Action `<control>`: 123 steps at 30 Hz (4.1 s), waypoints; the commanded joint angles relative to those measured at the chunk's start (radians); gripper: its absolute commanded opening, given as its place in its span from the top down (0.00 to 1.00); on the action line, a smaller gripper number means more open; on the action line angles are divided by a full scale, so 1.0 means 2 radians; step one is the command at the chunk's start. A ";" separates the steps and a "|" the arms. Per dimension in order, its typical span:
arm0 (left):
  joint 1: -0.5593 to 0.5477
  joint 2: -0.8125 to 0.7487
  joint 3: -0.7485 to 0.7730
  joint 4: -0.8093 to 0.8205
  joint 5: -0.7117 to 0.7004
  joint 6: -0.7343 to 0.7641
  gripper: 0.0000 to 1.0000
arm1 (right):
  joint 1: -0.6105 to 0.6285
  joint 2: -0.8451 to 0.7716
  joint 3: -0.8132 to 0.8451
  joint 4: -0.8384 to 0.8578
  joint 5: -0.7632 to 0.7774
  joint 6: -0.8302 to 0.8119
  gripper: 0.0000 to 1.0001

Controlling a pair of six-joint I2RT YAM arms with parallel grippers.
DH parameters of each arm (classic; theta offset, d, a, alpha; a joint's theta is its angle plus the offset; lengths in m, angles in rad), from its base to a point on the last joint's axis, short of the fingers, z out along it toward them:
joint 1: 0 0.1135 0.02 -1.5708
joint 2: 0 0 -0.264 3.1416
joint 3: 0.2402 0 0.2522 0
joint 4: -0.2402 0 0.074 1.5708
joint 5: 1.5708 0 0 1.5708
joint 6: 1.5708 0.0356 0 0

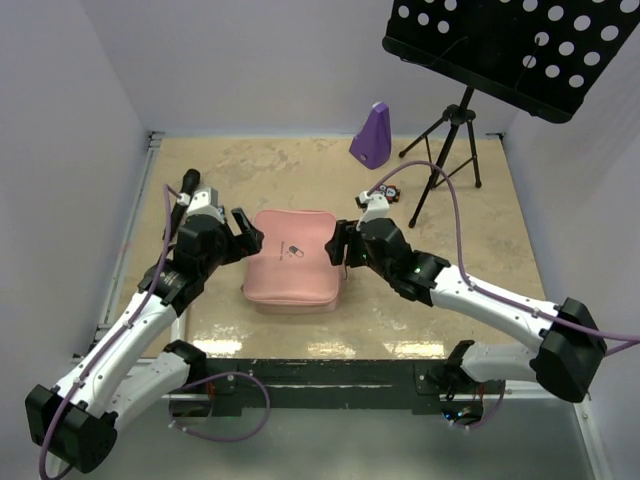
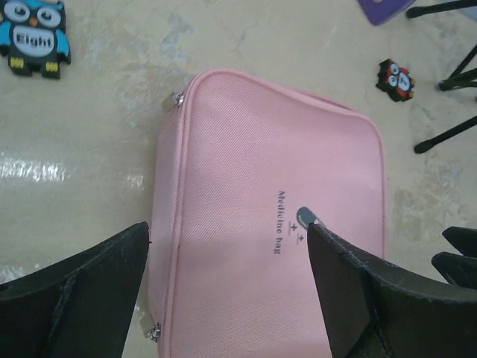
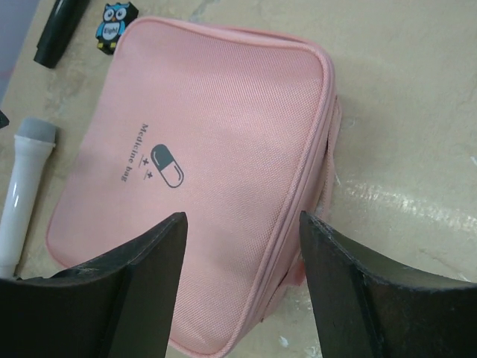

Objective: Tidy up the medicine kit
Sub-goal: Close the medicine box at the center of the board, then adjust the medicine box at the center of the board.

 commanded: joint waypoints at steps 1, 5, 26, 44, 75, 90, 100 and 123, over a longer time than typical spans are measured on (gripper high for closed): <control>0.005 0.004 -0.023 0.020 -0.025 -0.022 0.10 | -0.017 0.024 -0.015 0.054 -0.044 0.017 0.35; 0.005 0.019 -0.044 0.036 -0.008 -0.029 0.11 | -0.043 0.054 -0.027 0.072 -0.068 0.021 0.38; 0.005 0.056 -0.108 0.146 0.082 -0.029 0.23 | -0.148 0.169 0.006 0.116 -0.157 0.008 0.77; 0.006 -0.039 -0.138 0.113 0.030 -0.022 0.19 | -0.181 0.254 0.110 0.087 -0.138 -0.009 0.69; 0.026 -0.005 -0.059 0.095 -0.042 -0.020 0.02 | -0.112 0.053 0.033 0.037 -0.082 0.010 0.44; 0.109 0.274 0.068 0.190 0.157 0.075 0.07 | -0.112 -0.010 -0.060 -0.003 -0.110 0.046 0.39; 0.109 0.258 -0.002 0.267 0.240 0.063 0.30 | -0.112 0.039 -0.070 0.067 -0.142 0.060 0.41; 0.109 0.049 -0.152 0.208 0.200 0.017 0.51 | -0.128 0.115 0.023 0.086 -0.079 -0.029 0.40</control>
